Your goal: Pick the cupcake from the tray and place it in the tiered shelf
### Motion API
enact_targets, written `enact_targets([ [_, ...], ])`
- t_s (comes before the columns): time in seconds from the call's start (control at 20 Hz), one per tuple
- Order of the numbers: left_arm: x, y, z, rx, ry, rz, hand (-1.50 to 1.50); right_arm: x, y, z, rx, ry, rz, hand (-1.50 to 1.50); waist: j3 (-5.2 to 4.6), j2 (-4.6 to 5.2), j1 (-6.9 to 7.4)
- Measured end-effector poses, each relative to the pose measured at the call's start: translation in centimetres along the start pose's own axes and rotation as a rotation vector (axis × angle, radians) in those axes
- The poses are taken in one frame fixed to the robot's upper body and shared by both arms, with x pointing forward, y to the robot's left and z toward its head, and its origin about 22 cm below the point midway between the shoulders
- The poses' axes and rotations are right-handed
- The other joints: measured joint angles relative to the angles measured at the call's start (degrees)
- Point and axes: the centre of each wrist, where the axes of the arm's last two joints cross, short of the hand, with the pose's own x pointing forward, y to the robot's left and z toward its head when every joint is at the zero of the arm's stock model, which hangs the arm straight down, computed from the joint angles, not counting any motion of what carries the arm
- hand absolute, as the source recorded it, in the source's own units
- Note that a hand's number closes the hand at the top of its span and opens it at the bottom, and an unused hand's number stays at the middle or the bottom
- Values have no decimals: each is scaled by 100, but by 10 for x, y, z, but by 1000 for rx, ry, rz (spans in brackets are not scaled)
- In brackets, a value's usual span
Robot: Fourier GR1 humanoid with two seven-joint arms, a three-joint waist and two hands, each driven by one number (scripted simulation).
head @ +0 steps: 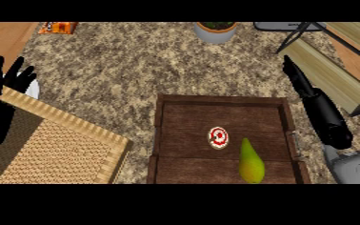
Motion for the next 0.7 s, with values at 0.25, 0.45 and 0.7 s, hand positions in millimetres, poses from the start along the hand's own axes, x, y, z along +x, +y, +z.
enact_targets([
  [0.25,27,1,-12,2,-57,-62,0,24,11,-41,114,-126,-113,150,77,7,43],
  [0.45,25,-15,-13,-79,7,-55,0,28,13,-62,108,-81,-153,-150,79,59,18],
  [0.7,24,-21,-14,-93,32,-28,0,24,30,-75,221,-70,-447,-150,90,50,33],
])
